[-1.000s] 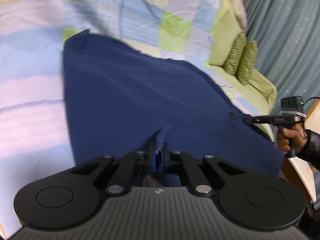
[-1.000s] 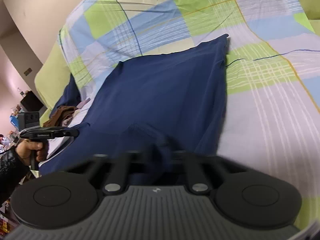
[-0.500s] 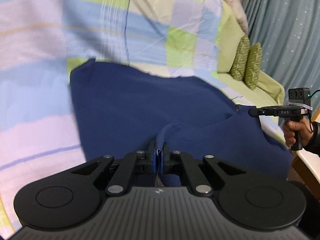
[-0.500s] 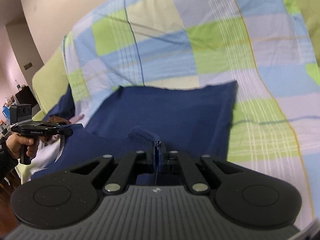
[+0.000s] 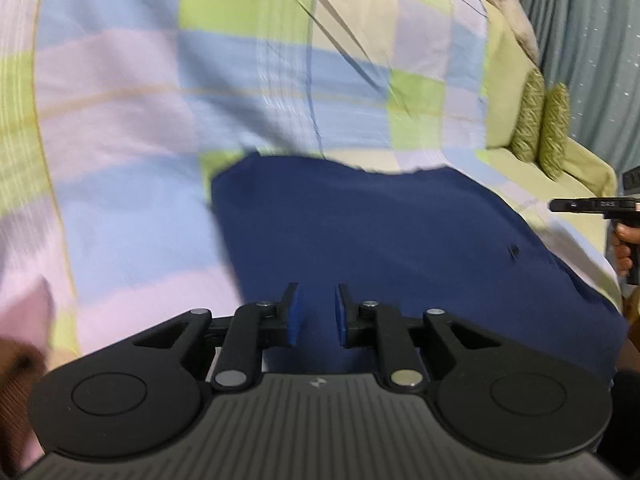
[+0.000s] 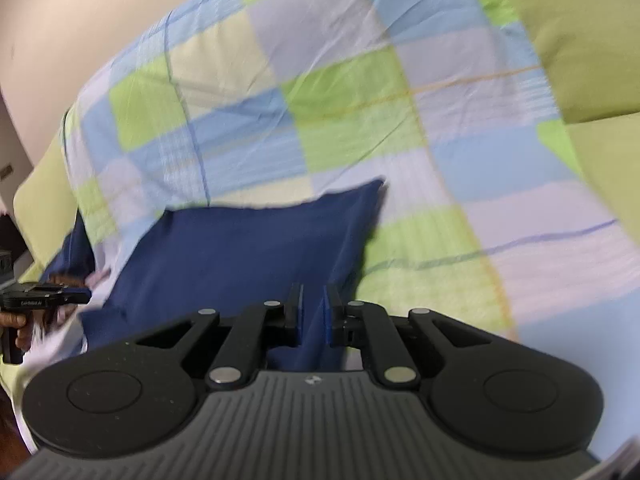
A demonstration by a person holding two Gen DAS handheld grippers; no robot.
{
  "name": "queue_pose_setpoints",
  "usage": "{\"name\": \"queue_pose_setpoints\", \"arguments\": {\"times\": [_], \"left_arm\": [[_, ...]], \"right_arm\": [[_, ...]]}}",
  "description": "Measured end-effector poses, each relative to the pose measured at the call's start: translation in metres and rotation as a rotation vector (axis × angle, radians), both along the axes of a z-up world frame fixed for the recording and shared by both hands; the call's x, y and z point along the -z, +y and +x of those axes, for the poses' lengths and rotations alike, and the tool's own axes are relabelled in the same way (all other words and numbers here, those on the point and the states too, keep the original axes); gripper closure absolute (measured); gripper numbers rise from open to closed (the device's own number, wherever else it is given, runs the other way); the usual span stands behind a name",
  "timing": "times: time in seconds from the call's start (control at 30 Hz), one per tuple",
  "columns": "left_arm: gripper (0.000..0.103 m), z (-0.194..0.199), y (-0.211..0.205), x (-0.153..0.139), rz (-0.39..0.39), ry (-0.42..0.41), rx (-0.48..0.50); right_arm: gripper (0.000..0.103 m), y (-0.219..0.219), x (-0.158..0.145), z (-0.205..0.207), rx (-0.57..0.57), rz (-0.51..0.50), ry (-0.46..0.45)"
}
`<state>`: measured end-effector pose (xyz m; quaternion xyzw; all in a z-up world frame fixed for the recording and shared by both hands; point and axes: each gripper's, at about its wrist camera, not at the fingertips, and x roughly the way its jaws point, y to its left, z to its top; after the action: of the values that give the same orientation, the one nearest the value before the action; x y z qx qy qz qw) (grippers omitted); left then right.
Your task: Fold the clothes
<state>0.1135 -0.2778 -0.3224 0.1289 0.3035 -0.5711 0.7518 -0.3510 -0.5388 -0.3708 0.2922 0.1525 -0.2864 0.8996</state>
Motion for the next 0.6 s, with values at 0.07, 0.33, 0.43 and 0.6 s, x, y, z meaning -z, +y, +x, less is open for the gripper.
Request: {"name": "queue_pose_setpoints", "arguments": {"times": [0.07, 0.33, 0.43, 0.6], "left_arm": [[0.062, 0.008, -0.012, -0.008, -0.003, -0.008, -0.008], [0.045, 0.07, -0.069, 0.017, 0.031, -0.012, -0.071], [0.044, 0.099, -0.08, 0.04, 0.031, 0.057, -0.105], [0.044, 0.138, -0.093, 0.065, -0.063, 0.312, -0.073]], "right_arm": [[0.091, -0.014, -0.009, 0.003, -0.01, 0.005, -0.017], [0.075, -0.093, 0.007, 0.061, -0.094, 0.09, -0.015], [0.072, -0.12, 0.026, 0.075, -0.103, 0.138, -0.008], [0.069, -0.148, 0.062, 0.082, -0.102, 0.242, -0.025]]}}
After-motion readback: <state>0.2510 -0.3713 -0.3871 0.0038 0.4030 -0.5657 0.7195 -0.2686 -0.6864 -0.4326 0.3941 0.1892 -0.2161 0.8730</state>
